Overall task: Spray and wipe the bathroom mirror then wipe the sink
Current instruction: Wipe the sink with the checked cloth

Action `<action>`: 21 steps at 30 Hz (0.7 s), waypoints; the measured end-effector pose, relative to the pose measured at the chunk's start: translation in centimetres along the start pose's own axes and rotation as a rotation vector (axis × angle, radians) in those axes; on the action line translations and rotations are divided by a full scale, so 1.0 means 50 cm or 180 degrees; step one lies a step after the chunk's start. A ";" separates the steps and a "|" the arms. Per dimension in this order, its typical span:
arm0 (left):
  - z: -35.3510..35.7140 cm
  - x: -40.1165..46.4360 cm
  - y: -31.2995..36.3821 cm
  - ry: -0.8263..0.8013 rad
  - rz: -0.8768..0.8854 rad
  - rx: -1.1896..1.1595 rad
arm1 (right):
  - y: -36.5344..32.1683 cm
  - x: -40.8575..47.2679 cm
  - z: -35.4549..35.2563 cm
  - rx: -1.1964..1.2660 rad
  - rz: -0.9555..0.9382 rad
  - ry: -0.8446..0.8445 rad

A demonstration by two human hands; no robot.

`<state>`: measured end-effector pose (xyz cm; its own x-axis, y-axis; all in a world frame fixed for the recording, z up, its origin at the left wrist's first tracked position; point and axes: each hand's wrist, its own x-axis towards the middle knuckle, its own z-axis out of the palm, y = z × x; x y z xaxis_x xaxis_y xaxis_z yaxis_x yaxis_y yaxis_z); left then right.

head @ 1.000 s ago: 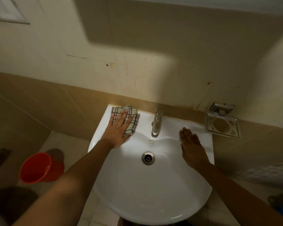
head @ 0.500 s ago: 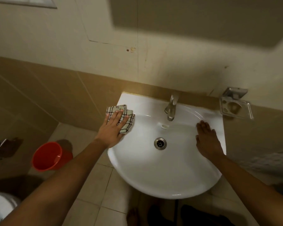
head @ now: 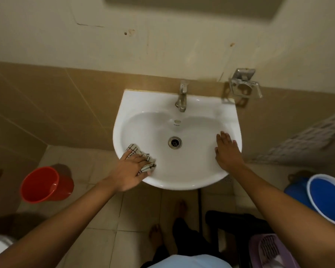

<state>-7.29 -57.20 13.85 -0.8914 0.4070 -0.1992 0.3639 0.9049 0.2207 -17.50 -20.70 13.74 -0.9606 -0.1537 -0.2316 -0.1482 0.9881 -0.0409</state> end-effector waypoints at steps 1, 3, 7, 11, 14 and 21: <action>0.006 -0.012 0.024 0.0066 0.0030 -0.0061 | 0.001 -0.013 0.002 0.0009 0.0031 0.0005; 0.020 -0.030 0.075 0.0214 0.0078 -0.0104 | 0.011 -0.039 0.006 0.0002 0.0109 -0.0007; 0.042 -0.030 0.182 0.0121 0.0038 -0.0312 | 0.041 -0.081 0.014 0.0193 0.0217 -0.0047; 0.049 0.010 0.284 -0.0163 -0.0072 -0.0523 | 0.064 -0.100 0.012 0.0324 0.0240 -0.0062; 0.048 0.050 0.322 -0.0298 -0.0049 -0.0333 | 0.072 -0.099 0.009 0.0437 0.0209 -0.0019; 0.057 0.147 0.419 -0.0417 -0.0123 -0.0205 | 0.133 -0.083 0.003 0.0583 0.0028 0.0127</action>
<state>-5.45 -34.88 14.31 -0.8600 0.3885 -0.3309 0.3081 0.9122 0.2703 -14.48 -13.49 14.31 -0.9708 -0.1413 -0.1940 -0.0982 0.9714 -0.2162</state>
